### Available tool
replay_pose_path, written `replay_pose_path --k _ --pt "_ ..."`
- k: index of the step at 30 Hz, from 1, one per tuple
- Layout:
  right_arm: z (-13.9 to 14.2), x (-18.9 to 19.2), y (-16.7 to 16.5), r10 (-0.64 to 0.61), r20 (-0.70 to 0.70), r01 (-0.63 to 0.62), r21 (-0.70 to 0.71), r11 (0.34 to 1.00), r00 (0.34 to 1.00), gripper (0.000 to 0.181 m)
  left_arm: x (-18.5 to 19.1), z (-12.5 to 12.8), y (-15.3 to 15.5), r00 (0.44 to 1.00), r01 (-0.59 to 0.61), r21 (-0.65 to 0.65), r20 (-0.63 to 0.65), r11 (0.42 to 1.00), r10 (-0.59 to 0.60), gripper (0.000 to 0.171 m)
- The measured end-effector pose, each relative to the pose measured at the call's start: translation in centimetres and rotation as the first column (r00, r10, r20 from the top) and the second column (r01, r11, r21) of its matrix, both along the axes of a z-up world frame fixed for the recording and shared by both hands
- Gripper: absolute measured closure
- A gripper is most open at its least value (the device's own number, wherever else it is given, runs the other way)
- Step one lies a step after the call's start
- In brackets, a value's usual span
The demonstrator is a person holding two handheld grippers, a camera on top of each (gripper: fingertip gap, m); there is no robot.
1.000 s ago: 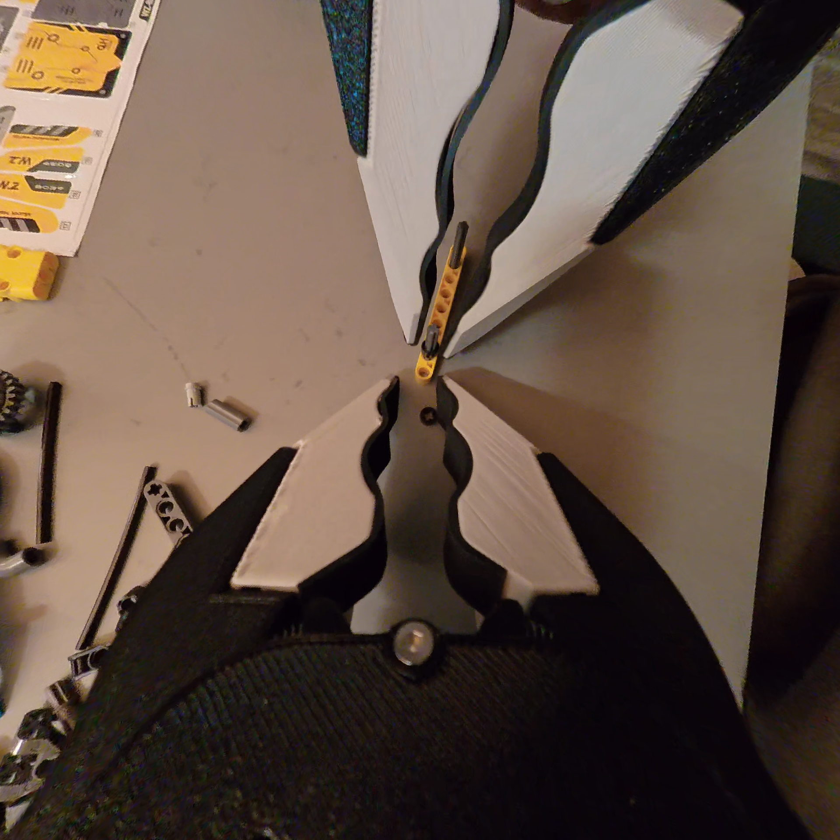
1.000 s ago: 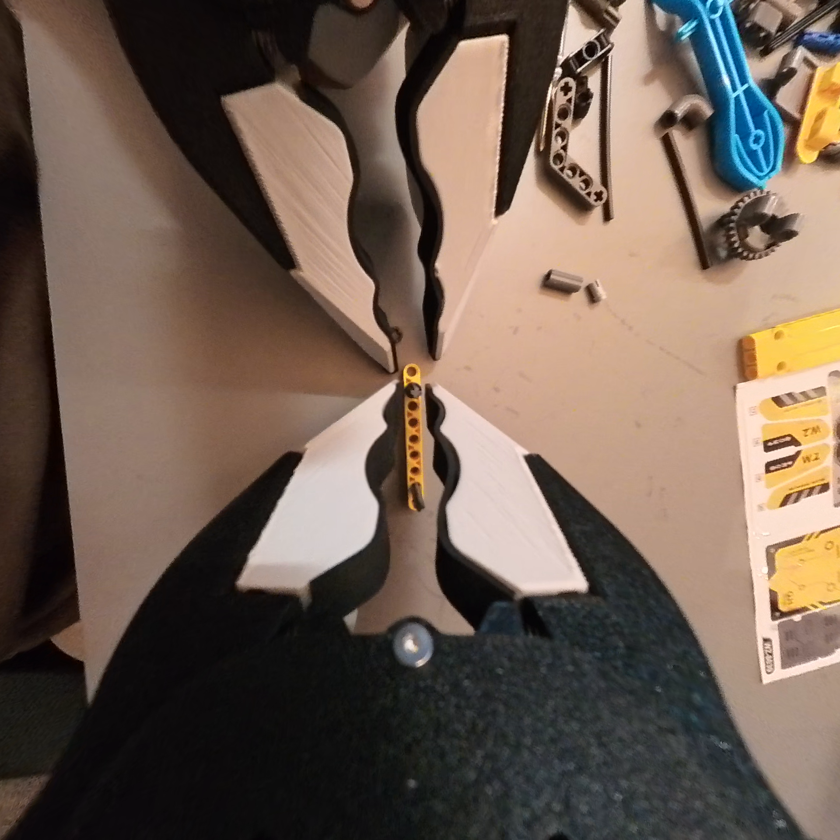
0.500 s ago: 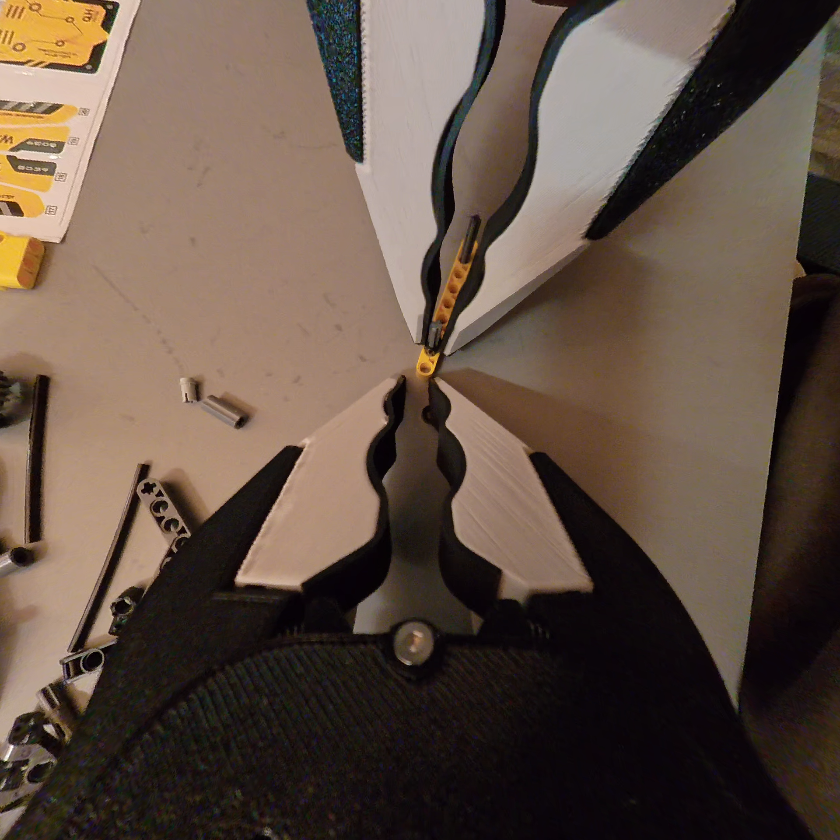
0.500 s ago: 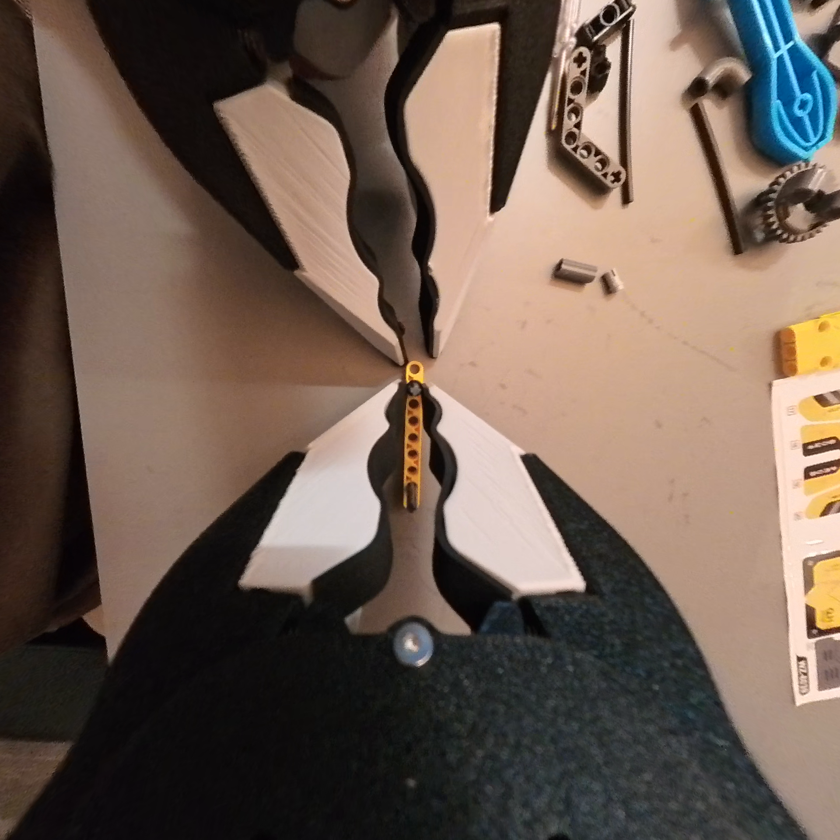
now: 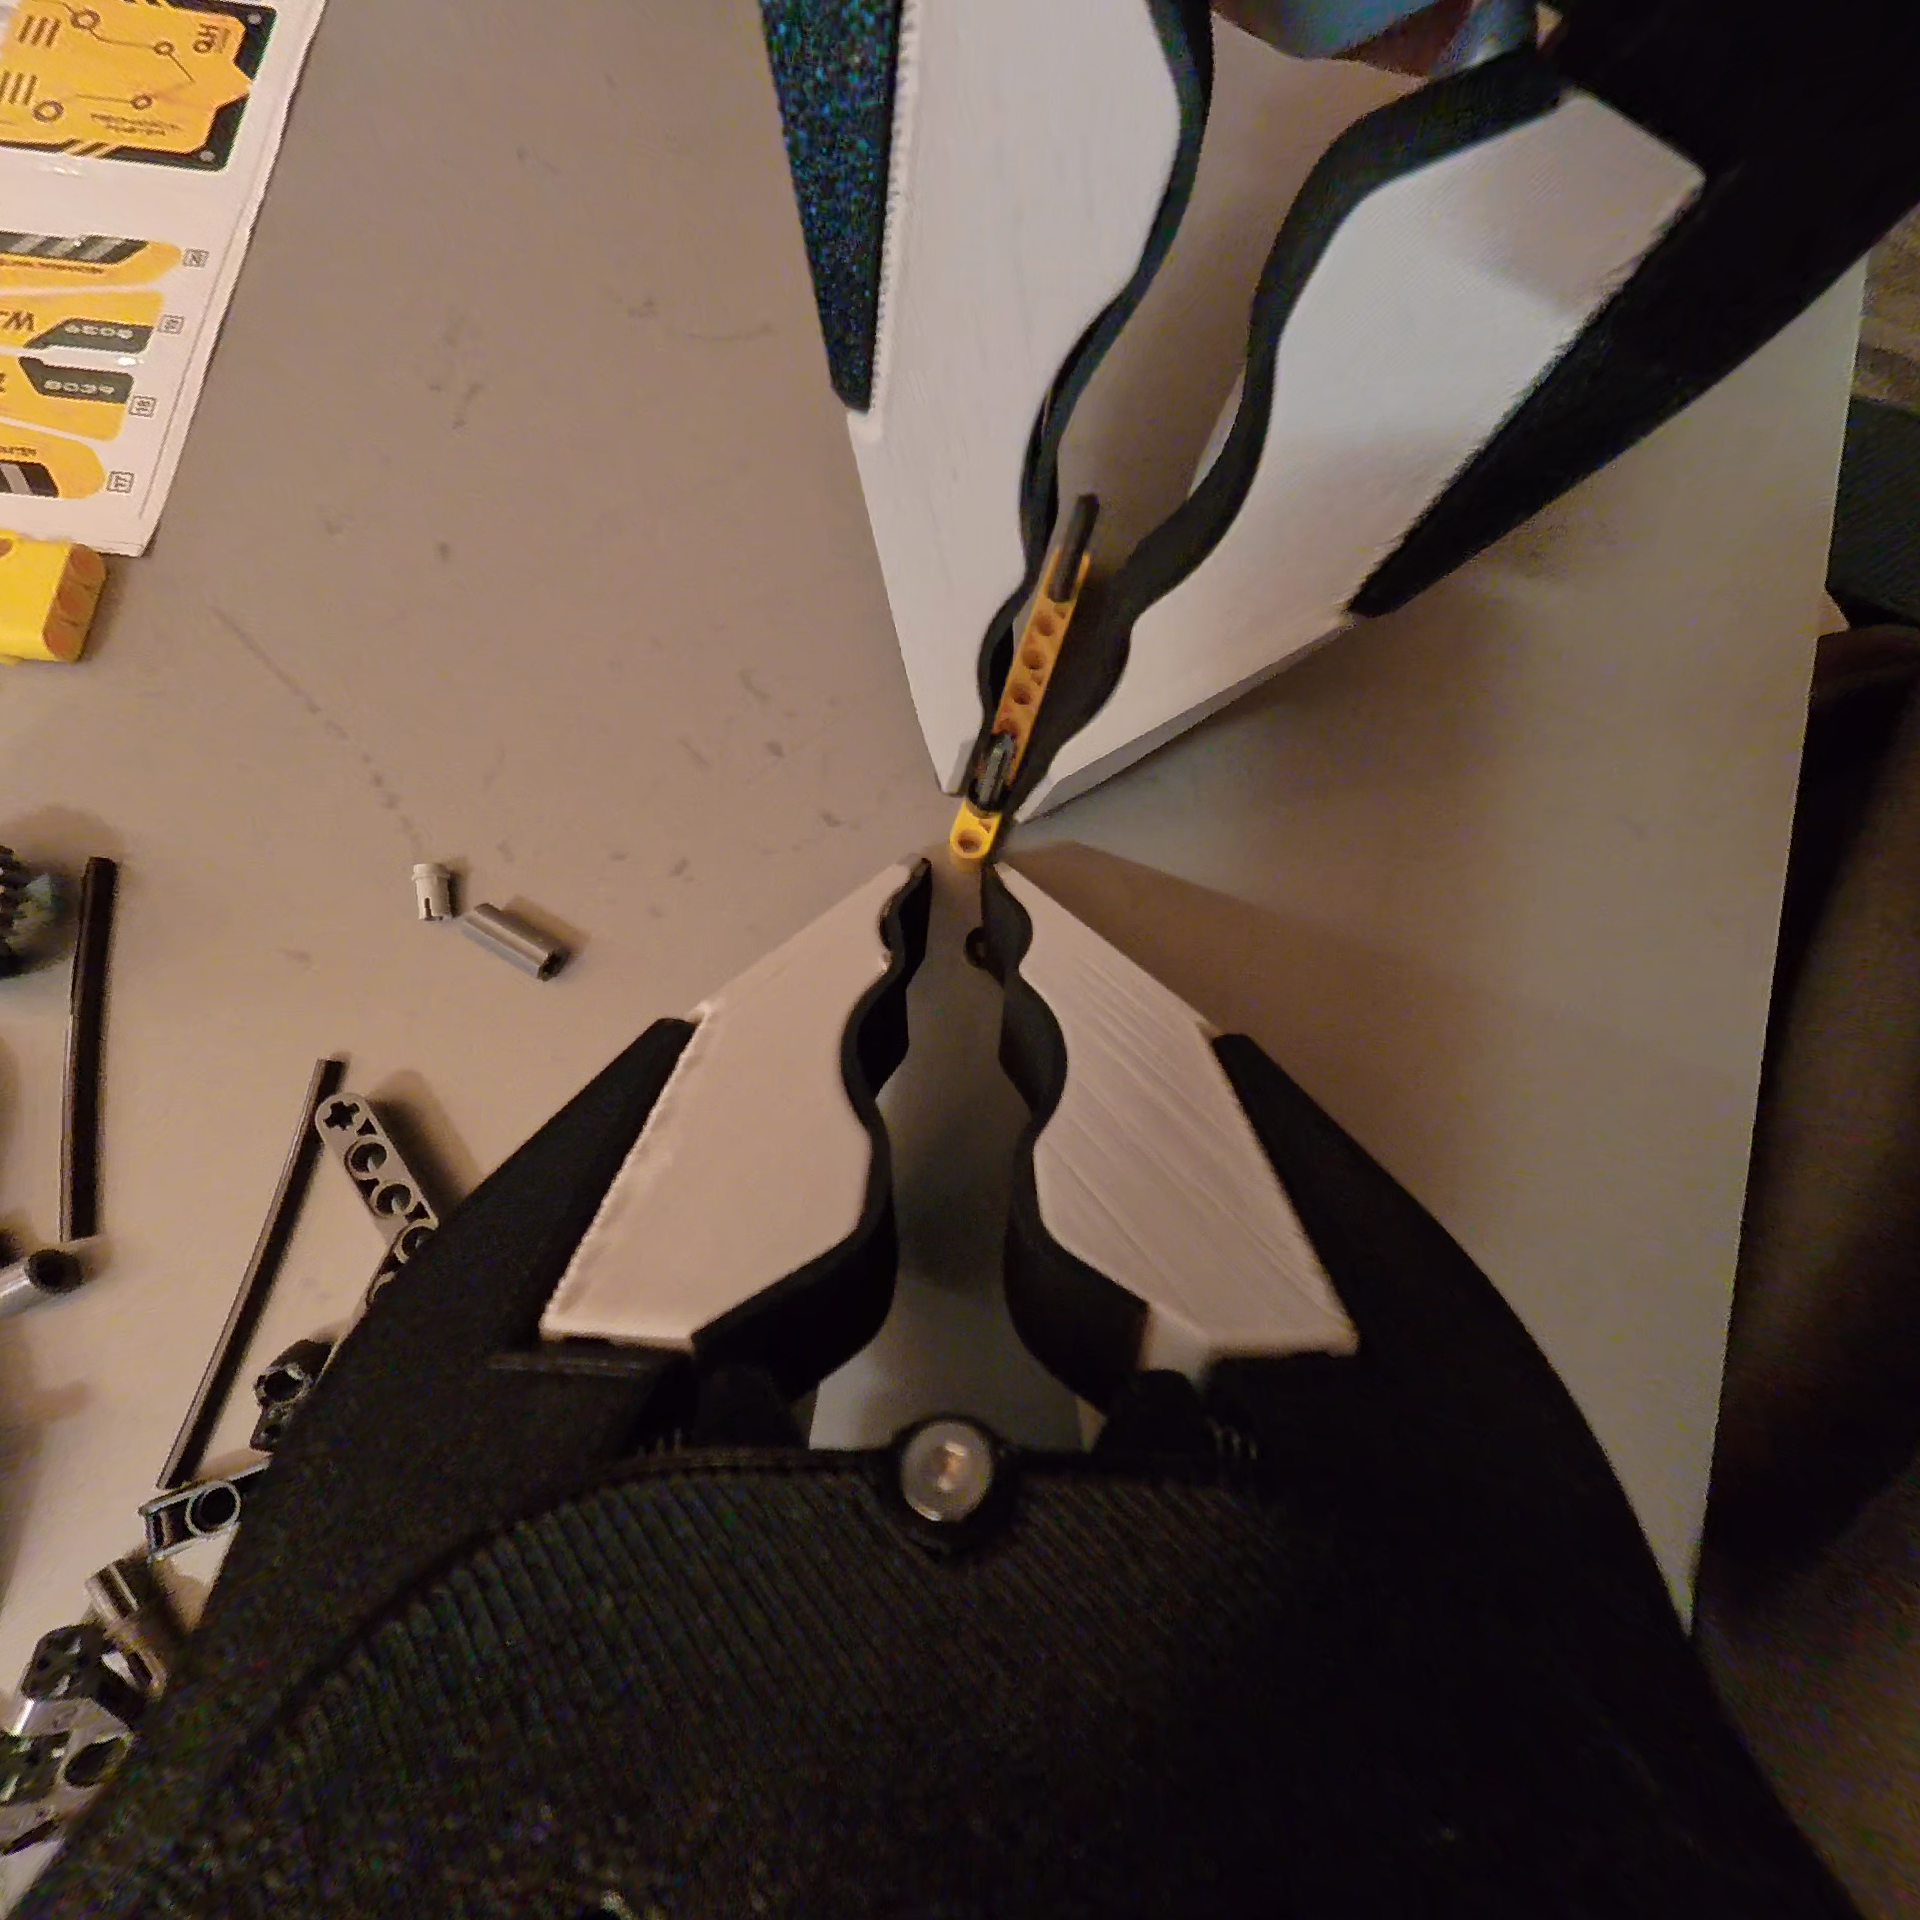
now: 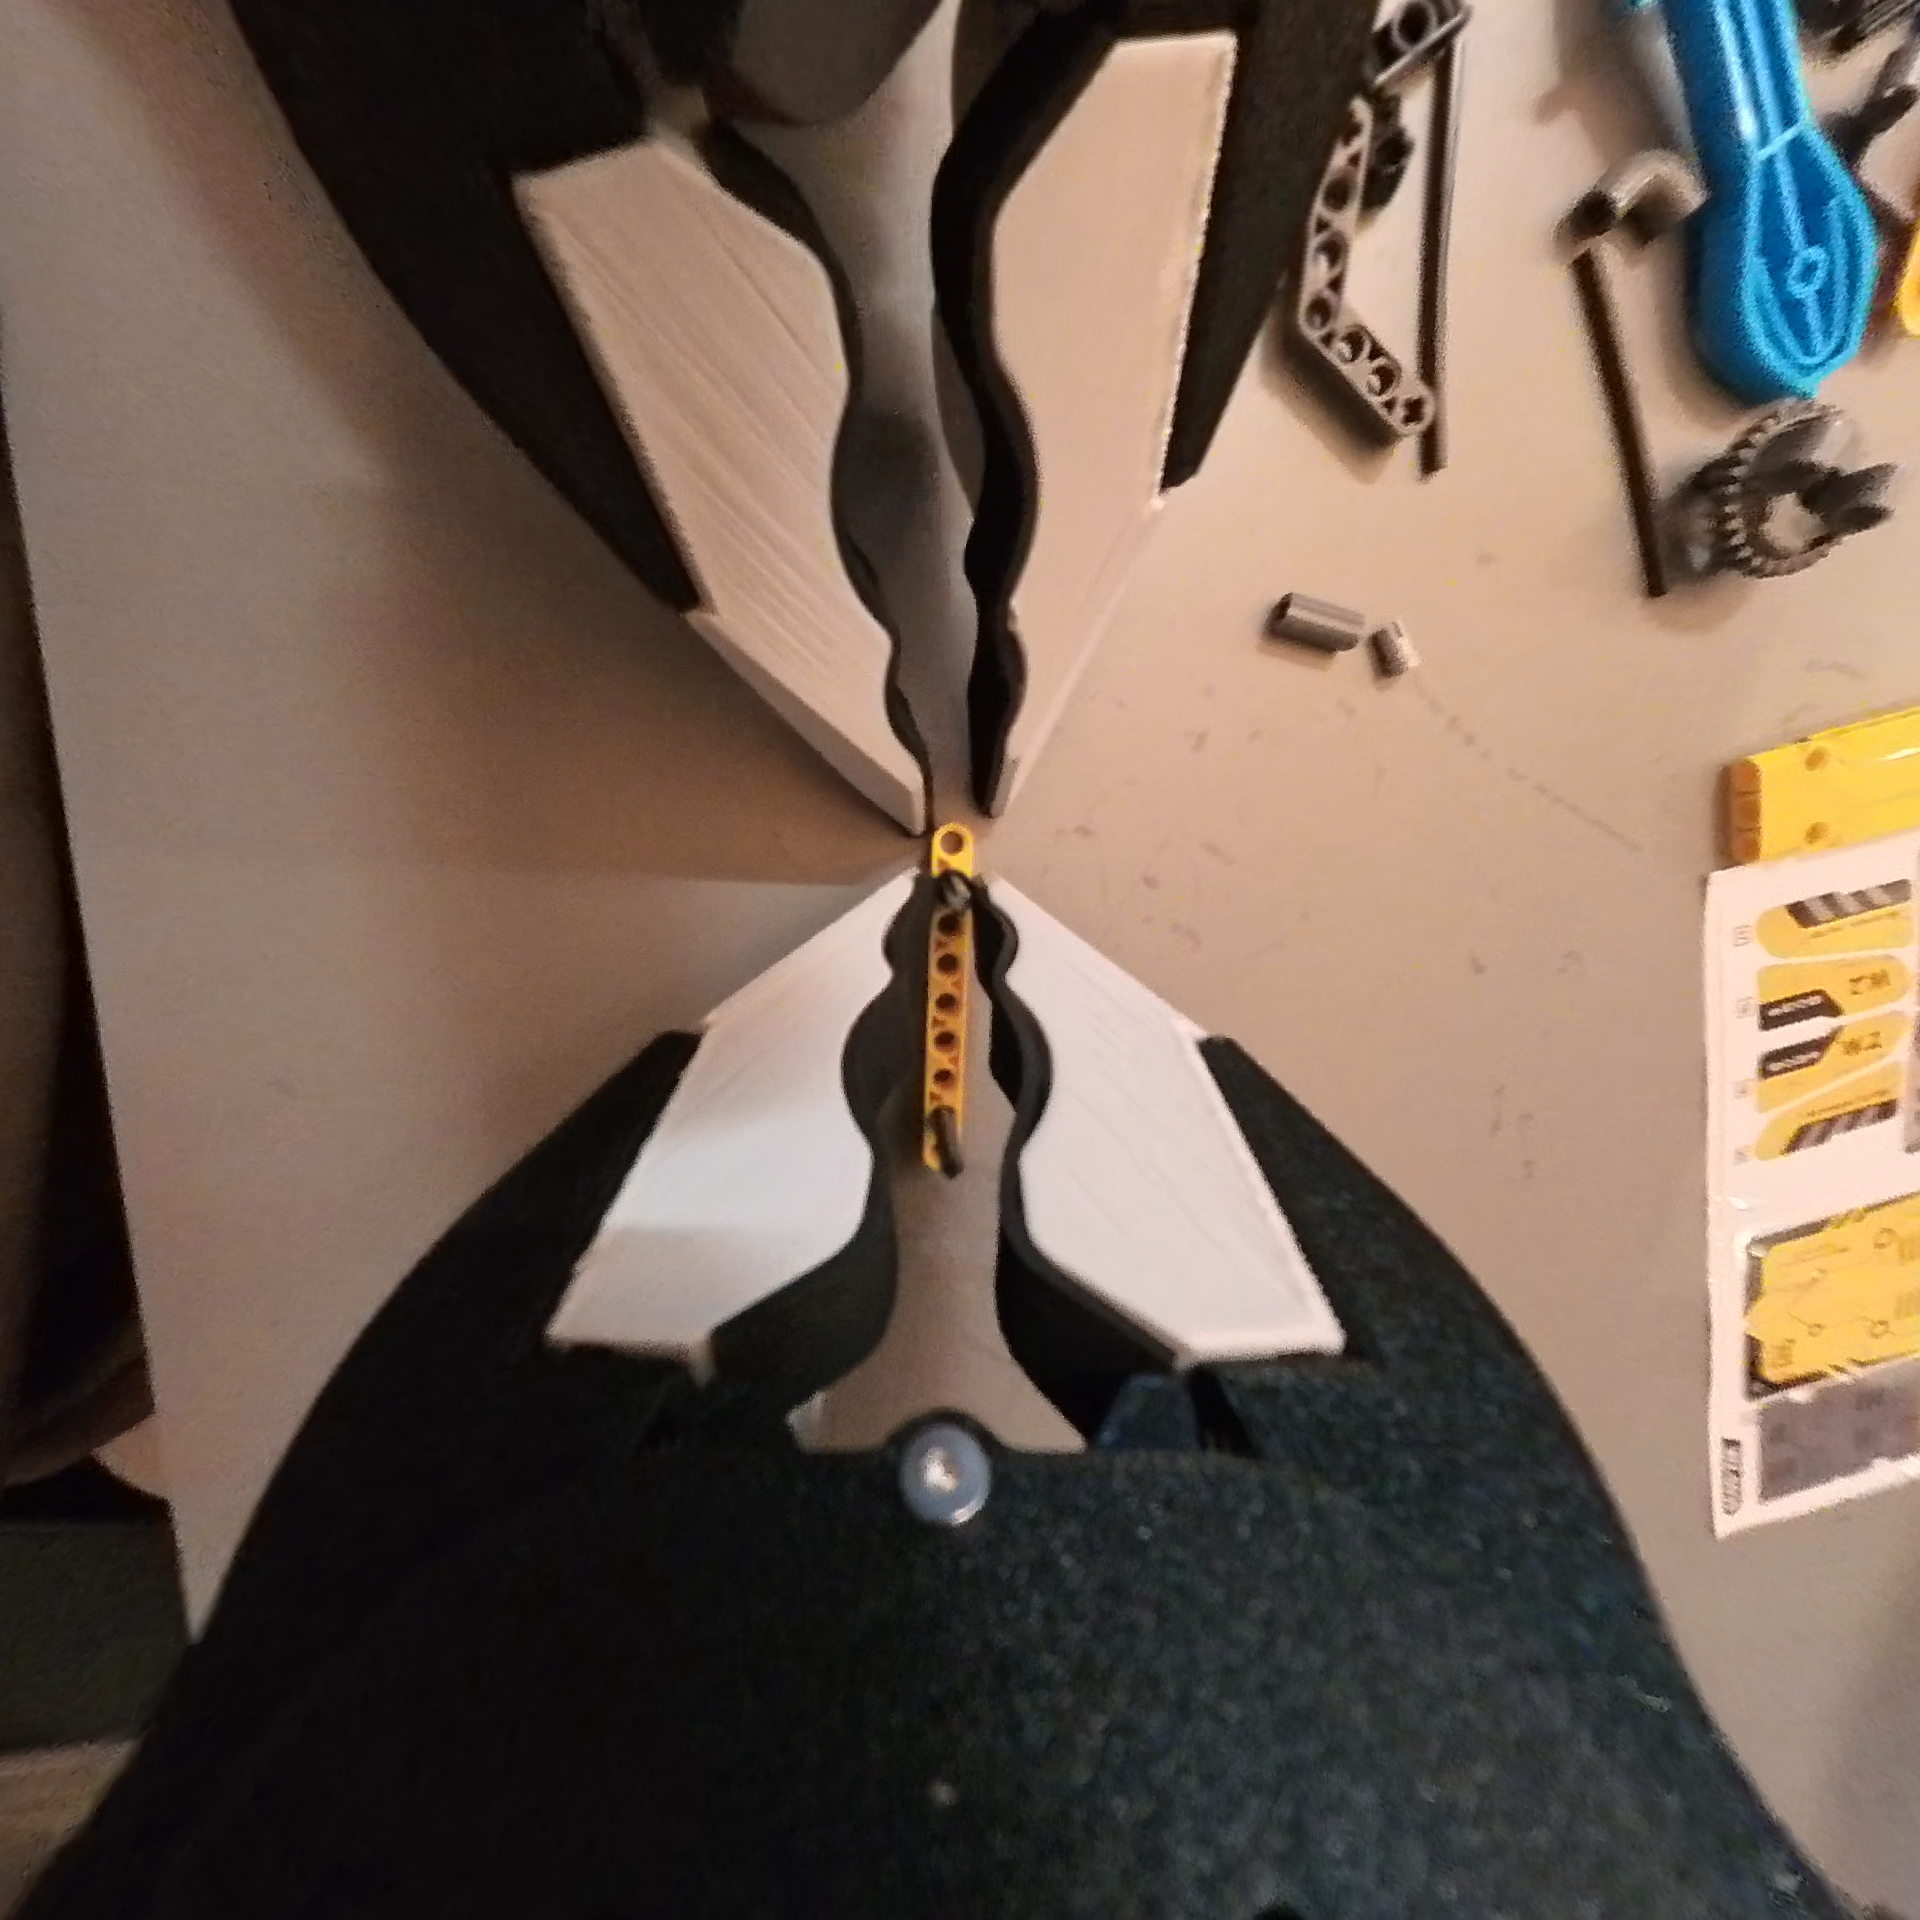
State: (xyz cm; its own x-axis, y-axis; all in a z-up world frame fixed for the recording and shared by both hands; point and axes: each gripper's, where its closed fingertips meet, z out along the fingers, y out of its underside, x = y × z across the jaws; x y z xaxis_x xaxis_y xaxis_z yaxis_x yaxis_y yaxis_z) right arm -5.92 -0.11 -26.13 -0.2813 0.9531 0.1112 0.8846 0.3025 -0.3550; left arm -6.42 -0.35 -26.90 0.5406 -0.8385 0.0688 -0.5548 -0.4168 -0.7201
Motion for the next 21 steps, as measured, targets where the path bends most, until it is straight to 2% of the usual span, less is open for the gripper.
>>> replay_pose_path --k 2,3,6,9,15,19,21 --pt "0.4 -0.2 0.4 0.004 -0.034 -0.002 0.054 0.999 0.999 0.167 0.0 0.0 0.0 1.0 0.0 0.004 0.0 1.0 0.0 0.162" --pt "0.8 -0.4 0.4 0.003 -0.063 0.001 0.063 0.998 0.998 0.169 0.0 0.1 -0.1 1.0 0.005 0.005 0.001 1.0 -0.005 0.162" --pt "2.5 -0.4 -0.2 -0.037 -0.143 0.037 -0.001 0.999 0.989 0.169 0.1 0.2 -0.5 1.0 0.022 0.0 0.014 1.0 -0.022 0.166" --pt "3.6 0.1 -0.4 -0.098 -0.205 0.089 -0.054 0.995 0.974 0.164 0.1 0.8 -0.9 0.997 0.045 -0.004 0.061 0.999 -0.044 0.161" --pt "4.3 1.9 -1.2 -0.194 -0.356 0.18 -0.072 0.981 0.914 0.162 -0.2 2.1 -1.7 0.981 0.076 -0.045 0.181 0.996 -0.067 0.157" --pt "4.2 3.1 -2.1 -0.241 -0.435 0.226 -0.088 0.97 0.867 0.162 -0.4 0.8 -1.2 0.996 0.035 -0.037 0.086 0.999 -0.032 0.157" --pt "4.1 3.9 -2.3 -0.261 -0.453 0.246 -0.093 0.965 0.852 0.162 -0.6 0.1 -1.1 1.0 0.017 -0.003 0.012 1.0 -0.017 0.162"
